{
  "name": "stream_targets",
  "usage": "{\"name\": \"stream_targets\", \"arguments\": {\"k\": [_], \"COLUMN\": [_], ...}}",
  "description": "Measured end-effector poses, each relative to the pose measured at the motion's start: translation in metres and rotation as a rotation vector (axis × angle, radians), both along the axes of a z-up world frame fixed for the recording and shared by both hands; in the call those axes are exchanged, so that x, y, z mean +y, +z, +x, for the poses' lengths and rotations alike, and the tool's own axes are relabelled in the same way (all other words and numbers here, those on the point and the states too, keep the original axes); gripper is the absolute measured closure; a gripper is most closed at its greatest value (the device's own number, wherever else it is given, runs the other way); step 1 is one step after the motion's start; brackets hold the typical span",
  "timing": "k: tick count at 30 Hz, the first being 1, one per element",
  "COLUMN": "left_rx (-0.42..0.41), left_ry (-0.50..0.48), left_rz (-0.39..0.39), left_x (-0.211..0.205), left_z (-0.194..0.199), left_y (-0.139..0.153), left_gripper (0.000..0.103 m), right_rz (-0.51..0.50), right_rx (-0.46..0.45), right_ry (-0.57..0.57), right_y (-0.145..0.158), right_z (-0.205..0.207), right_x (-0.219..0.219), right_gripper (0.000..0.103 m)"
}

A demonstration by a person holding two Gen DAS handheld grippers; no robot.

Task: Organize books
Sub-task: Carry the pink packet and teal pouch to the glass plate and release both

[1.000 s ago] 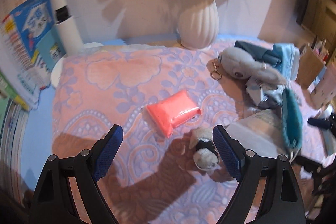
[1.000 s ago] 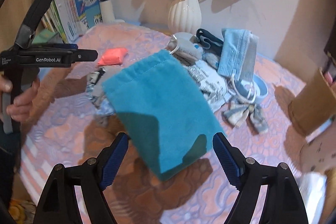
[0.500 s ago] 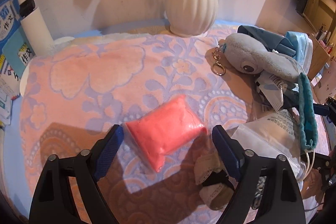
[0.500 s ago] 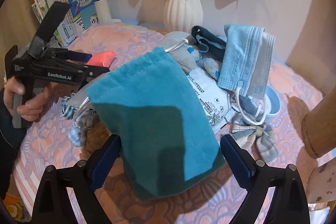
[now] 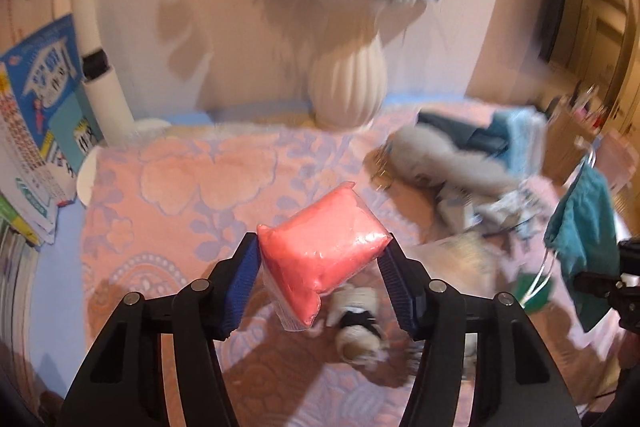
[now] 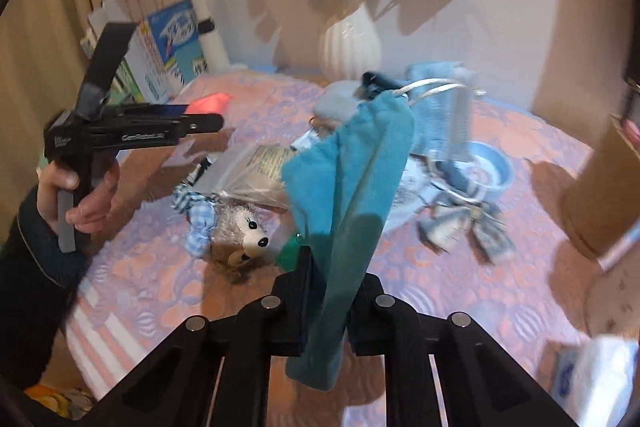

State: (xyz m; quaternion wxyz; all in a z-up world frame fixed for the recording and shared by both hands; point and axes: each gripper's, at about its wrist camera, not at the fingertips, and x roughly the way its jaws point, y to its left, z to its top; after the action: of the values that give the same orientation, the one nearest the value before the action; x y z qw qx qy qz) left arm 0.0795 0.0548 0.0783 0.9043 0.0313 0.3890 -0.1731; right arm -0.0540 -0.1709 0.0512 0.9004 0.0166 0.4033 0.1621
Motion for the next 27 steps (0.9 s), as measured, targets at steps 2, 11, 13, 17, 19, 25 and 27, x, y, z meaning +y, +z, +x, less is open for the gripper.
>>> {"name": "stream_targets", "arguments": {"k": [2, 11, 13, 17, 19, 25, 27], "left_rx": [-0.024, -0.072, -0.076, -0.066, -0.06, -0.054, -0.05], "left_ry": [-0.005, -0.091, -0.112, -0.141, -0.143, -0.151, -0.156], "left_rz": [-0.025, -0.064, -0.056, -0.053, -0.051, -0.058, -0.059], "left_x": [0.0, -0.03, -0.038, -0.047, -0.049, -0.052, -0.054], "left_z": [-0.01, -0.053, -0.06, -0.07, -0.072, -0.077, -0.079], "left_y": [0.012, 0.038, 0.038, 0.035, 0.033, 0.036, 0.038], "left_gripper": [0.047, 0.047, 0.047, 0.047, 0.047, 0.047, 0.047], "right_rz": [0.029, 0.091, 0.053, -0.017, -0.06, -0.054, -0.102], "right_rx": [0.004, 0.077, 0.113, 0.19, 0.205, 0.204, 0.19], "right_ry": [-0.023, -0.096, -0.099, -0.115, -0.144, -0.17, -0.183], "right_y": [0.007, 0.0, -0.009, -0.03, -0.037, -0.046, -0.047], "right_z": [-0.011, -0.039, -0.038, -0.04, -0.039, -0.032, -0.031], "right_x": [-0.009, -0.029, -0.028, -0.027, -0.029, -0.033, -0.028], "right_gripper": [0.09, 0.09, 0.09, 0.071, 0.044, 0.036, 0.056]}}
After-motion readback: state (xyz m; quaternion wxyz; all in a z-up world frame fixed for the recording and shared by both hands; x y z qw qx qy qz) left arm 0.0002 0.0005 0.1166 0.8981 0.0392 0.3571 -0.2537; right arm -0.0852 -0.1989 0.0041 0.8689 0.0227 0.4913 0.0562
